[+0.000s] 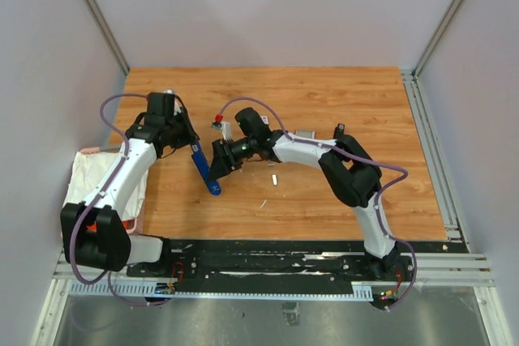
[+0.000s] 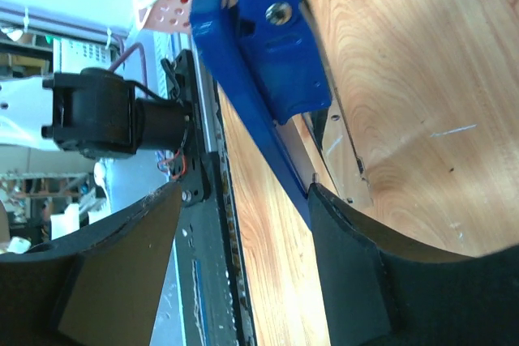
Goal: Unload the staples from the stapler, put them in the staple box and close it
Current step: Unload the staple at the center of the board.
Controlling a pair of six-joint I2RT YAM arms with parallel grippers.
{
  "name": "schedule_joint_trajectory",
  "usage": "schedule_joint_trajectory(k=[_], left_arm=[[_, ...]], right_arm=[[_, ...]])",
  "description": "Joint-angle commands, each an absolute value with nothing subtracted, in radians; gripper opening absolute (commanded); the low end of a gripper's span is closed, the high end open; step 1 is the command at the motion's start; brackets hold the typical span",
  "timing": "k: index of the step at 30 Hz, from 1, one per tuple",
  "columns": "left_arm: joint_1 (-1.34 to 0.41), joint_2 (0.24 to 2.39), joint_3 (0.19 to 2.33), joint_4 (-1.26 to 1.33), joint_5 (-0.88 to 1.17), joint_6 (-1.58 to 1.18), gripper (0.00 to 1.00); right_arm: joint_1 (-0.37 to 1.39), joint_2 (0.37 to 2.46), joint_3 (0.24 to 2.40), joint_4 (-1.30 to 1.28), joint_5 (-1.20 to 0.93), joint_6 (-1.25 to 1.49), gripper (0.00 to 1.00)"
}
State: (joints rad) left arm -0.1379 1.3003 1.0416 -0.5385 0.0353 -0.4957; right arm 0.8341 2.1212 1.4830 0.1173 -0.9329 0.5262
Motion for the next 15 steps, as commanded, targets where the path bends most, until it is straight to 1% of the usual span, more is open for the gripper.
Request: schedule_joint_trajectory(k=[1,5,8,10,13,15], left_arm=[[-0.139,1.316,1.076,-0.513,-0.015,-0.483,0.0],[-0.14,1.328,1.079,-0.504,0.026,-0.492,0.0],[-0.14,1.33,1.104,-0.514,0.05,-0.485,0.0],[-0.14,1.329,1.119,-0.527,0.057,-0.476,0.0],[-0.143,1.323,1.131,-0.536,0.065,-0.465,0.0],[-0.152,1.326,1.133,-0.536,0.055,-0.46,0.0]], right_arm=[[0.824,2.192,1.543,0.176,-0.996,0.653,0.66],[0.819,2.228,1.566,0.166,-1.007,0.66,0.66],[0.797,2.217,1.56,0.158,-1.019,0.633,0.66],[0.774,2.185,1.558,0.109,-1.001,0.539,0.66],[0.736,2.124,1.557,0.017,-0.882,0.349,0.67],[0.718,2.109,1.564,0.004,-0.845,0.275,0.68]])
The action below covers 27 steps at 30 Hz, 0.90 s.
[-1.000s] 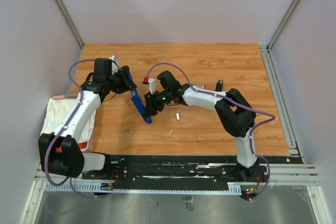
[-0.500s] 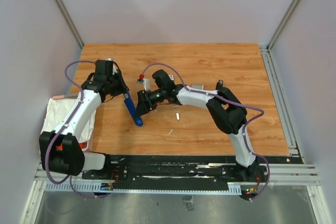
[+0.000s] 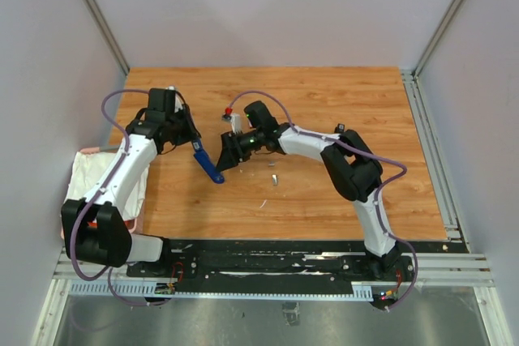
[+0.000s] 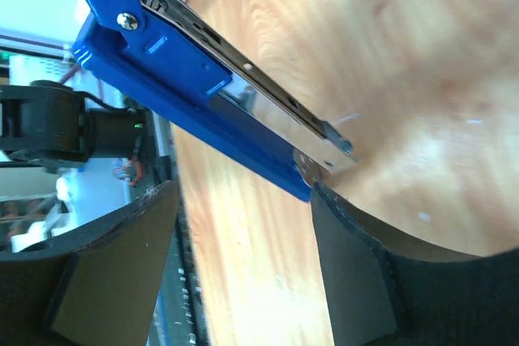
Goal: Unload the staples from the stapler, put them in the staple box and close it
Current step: Unload the staple at the center of the board.
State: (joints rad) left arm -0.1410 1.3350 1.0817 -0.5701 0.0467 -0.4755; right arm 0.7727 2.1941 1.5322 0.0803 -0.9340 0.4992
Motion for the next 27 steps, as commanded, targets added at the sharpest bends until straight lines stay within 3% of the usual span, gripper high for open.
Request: schedule_joint_trajectory(k=[1,4,14,22,27], left_arm=[[-0.159,1.331,1.133,-0.533,0.049,-0.457,0.0],[-0.174,1.356,1.133,-0.526,0.042,-0.451,0.0],[-0.183,1.381,1.136,-0.516,0.047,-0.449,0.0],[-0.183,1.422,1.157,-0.512,0.045,-0.454,0.0],[-0.184,1.444,1.194,-0.528,0.007,-0.439,0.0]], right_arm=[[0.715,2.113,1.575,0.004,-0.842,0.252,0.69],[0.719,2.172,1.646,-0.018,-0.892,0.182,0.74],[0.746,2.314,1.859,-0.214,-1.072,-0.098,0.76],[0.795,2.313,1.739,-0.044,-1.126,0.068,0.72],[0.833,2.337,1.744,0.08,-1.201,0.332,0.67]])
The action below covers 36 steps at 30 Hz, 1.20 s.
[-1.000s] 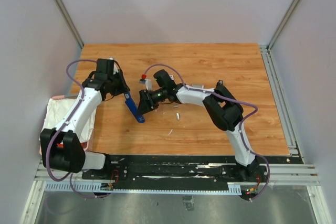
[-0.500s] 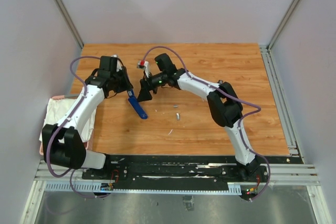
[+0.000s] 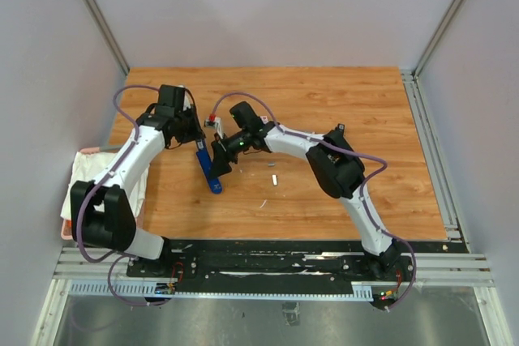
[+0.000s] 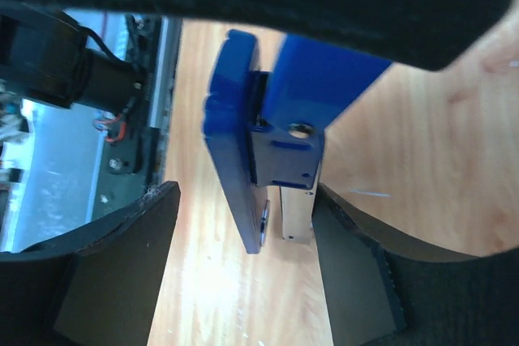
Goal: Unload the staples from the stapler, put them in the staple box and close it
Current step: Unload the staple at the center of the board.
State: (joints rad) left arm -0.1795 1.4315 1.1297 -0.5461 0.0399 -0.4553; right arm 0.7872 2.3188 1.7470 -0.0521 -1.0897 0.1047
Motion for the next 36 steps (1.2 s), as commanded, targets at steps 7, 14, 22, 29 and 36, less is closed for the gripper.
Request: schedule_joint_trajectory(k=[7,14,22,29,36], left_arm=[[-0.19,1.484,1.228,-0.548,-0.083,-0.402,0.0],[-0.232,1.494,1.191,-0.526,-0.162,-0.368,0.0],[-0.238,1.51,1.148,-0.493,-0.163,-0.356,0.0],[-0.248,1.51,1.151,-0.486,-0.139,-0.364,0.0],[-0.252,1.491,1.142,-0.48,-0.118,-0.367,0.0]], right_arm=[[0.837,2.311,1.586,0.735,-1.258,0.955,0.63],[0.831,2.363,1.634,0.344,-1.082,0.647,0.63],[0.832,2.316,1.742,-0.211,-0.686,0.19,0.71],[0.832,2.302,1.71,0.024,-0.998,0.342,0.72],[0.871,2.36,1.761,0.031,-1.006,0.436,0.72]])
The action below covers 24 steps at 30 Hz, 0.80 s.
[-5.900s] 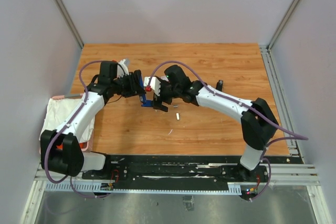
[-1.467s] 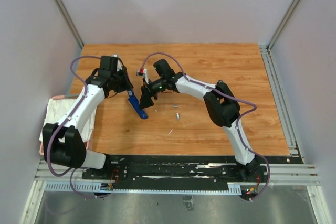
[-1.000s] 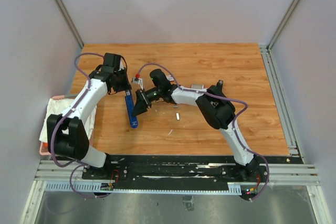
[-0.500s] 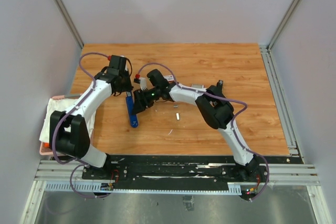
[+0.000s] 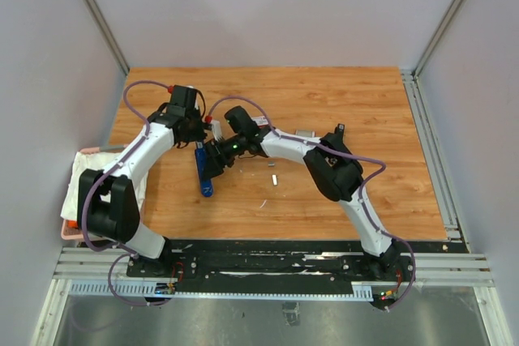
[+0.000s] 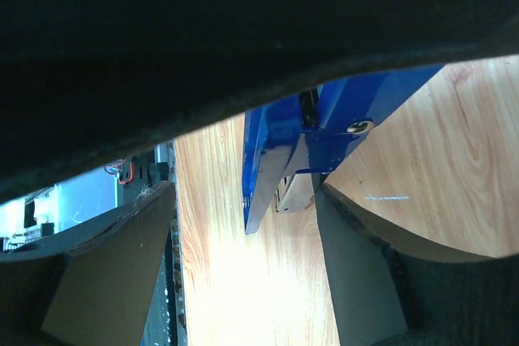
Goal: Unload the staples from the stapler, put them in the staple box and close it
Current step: Unload the staple at the center of the board.
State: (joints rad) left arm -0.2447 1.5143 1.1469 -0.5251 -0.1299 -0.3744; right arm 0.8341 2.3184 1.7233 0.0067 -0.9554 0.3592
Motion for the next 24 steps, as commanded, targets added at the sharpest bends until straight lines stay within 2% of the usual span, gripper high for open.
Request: schedule_joint_trajectory(k=[1,12,17,19,21,22,23,24], left_arm=[[-0.252,1.486,1.14,-0.479,-0.114,-0.368,0.0],[-0.252,1.437,1.146,-0.48,-0.058,-0.389,0.0],[-0.252,1.432,1.14,-0.475,-0.036,-0.396,0.0],[-0.252,1.428,1.138,-0.471,-0.029,-0.398,0.0],[-0.252,1.424,1.137,-0.469,-0.023,-0.399,0.0],[-0.252,1.423,1.137,-0.469,-0.024,-0.399,0.0],[-0.252,1.424,1.138,-0.469,-0.028,-0.397,0.0],[-0.252,1.425,1.139,-0.471,-0.033,-0.395,0.0]], right_arm=[[0.871,2.368,1.758,0.04,-1.01,0.459,0.72],[0.863,2.403,1.729,0.12,-1.003,0.556,0.69],[0.872,2.439,1.745,0.115,-1.015,0.578,0.62],[0.875,2.448,1.751,0.135,-1.039,0.592,0.46],[0.876,2.454,1.752,0.181,-1.069,0.624,0.23],[0.876,2.454,1.752,0.195,-1.081,0.638,0.09],[0.875,2.452,1.753,0.203,-1.091,0.648,0.02],[0.874,2.447,1.751,0.213,-1.1,0.657,0.01]])
